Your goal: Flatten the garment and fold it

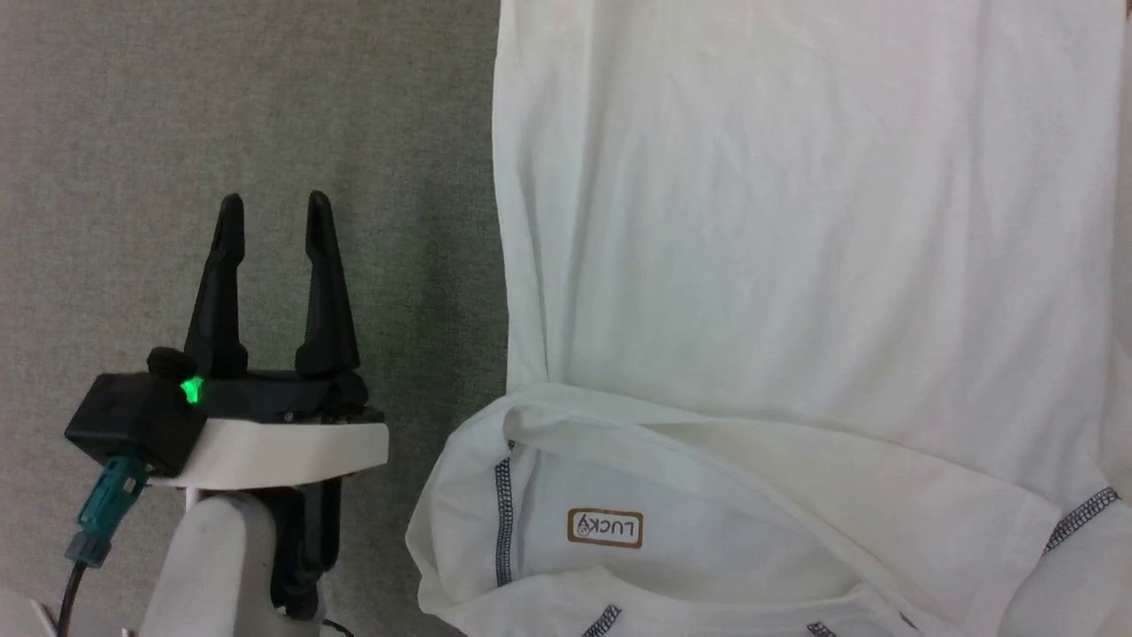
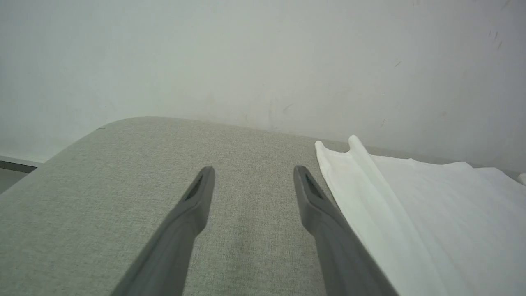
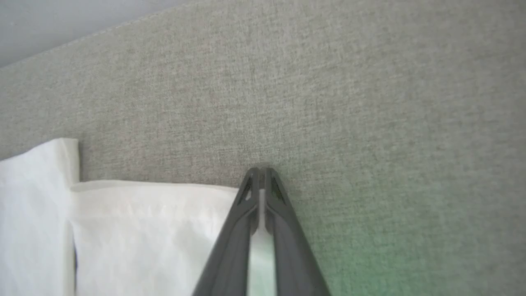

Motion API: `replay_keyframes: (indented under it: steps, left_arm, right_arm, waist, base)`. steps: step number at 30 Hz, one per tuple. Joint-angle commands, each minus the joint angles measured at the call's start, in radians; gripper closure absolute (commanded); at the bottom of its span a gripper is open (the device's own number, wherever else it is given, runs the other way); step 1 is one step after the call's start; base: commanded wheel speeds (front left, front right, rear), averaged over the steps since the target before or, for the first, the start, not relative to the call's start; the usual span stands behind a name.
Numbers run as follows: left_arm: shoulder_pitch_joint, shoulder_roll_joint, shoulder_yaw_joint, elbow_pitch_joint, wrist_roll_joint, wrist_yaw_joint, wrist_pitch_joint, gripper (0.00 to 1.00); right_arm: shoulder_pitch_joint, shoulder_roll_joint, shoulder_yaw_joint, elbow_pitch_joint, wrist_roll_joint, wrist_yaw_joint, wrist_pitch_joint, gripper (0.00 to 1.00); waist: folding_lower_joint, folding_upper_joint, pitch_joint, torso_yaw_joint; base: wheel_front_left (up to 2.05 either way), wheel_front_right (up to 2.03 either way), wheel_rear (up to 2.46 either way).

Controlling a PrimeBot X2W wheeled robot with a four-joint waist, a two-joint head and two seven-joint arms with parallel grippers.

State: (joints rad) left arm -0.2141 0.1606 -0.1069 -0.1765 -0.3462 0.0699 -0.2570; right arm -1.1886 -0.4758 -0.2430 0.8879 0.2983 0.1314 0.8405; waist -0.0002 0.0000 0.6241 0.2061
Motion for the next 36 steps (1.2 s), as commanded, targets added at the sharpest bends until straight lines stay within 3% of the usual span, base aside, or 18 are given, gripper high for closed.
replay_keyframes:
  steps: [1, 8, 19, 29, 36]
  left_arm:
    - [-0.009, -0.008, 0.007, 0.006, 0.013, -0.009, -0.005, 0.0]
    - [0.008, -0.031, 0.018, 0.046, 0.027, -0.031, -0.005, 0.0]
    - [0.088, -0.041, 0.033, 0.11, 0.041, -0.037, -0.005, 0.0]
    - [0.158, -0.03, 0.035, 0.139, 0.035, -0.021, 0.018, 0.0]
    - [0.191, -0.031, 0.026, 0.142, 0.029, -0.014, 0.033, 0.0]
  right_arm:
    - [0.096, 0.068, 0.013, 0.078, -0.014, -0.001, 0.052, 1.0]
    - [0.103, 0.065, 0.04, -0.036, -0.03, -0.001, -0.095, 1.0]
    - [0.195, 0.049, 0.275, -0.317, 0.096, -0.001, -0.204, 1.0]
    - [0.39, 0.198, 0.548, -0.587, 0.24, -0.001, -0.254, 1.0]
    - [0.551, 0.362, 0.679, -0.633, 0.296, -0.001, -0.336, 1.0]
  waist:
    - [0.0002, 0.0, -0.018, -0.01]
    - [0.0002, 0.0, -0.109, -0.036]
    - [0.0002, 0.0, -0.332, -0.122]
    - [0.0002, 0.0, -0.487, -0.164]
    - [0.0002, 0.0, -0.547, -0.148]
  base:
    - [0.0, 0.0, 0.0]
    - [0.0, 0.0, 0.0]
    - [0.0, 0.0, 0.0]
    - [0.0, 0.0, 0.0]
    - [0.0, 0.0, 0.0]
